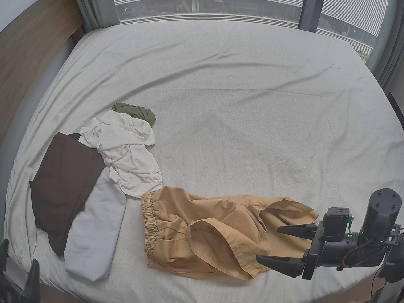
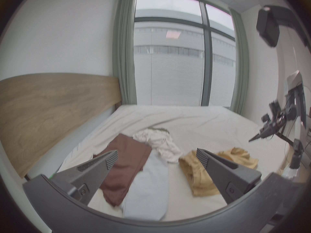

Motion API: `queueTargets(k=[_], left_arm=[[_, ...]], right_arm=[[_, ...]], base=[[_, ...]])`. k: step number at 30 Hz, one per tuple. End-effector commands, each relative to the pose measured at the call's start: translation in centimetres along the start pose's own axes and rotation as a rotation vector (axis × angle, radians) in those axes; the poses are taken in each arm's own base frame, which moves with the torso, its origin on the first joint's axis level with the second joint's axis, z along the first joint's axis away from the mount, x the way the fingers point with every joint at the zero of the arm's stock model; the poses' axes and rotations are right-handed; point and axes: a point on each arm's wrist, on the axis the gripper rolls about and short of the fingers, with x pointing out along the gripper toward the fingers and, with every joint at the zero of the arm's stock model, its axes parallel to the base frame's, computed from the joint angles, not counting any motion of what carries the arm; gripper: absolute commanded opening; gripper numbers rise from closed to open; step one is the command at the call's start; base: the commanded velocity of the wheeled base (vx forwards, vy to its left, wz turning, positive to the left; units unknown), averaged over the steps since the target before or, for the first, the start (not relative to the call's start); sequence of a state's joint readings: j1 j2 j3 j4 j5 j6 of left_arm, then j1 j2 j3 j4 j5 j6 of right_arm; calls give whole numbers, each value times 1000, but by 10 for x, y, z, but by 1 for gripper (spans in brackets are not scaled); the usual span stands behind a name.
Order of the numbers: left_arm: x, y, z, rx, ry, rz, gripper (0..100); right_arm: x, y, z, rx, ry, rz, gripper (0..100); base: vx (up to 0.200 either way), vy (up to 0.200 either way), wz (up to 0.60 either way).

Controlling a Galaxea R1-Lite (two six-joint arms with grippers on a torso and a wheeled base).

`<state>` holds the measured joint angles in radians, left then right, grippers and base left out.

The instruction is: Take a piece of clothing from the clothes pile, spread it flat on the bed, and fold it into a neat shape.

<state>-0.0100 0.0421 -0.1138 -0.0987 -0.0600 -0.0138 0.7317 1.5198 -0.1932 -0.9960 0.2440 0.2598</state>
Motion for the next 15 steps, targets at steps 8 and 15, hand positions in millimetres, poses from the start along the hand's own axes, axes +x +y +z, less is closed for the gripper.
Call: queueTargets(k=[8,15], left_arm=[[99,-12,99,-292,187,-352,100],[142,-24,83,-299,241,-433,100]], right_arm=[[0,-10,-2,29,11,-39,100],[-1,-10,-3,29,15,-36,100]], base=[[0,0,0],[0,0,0]])
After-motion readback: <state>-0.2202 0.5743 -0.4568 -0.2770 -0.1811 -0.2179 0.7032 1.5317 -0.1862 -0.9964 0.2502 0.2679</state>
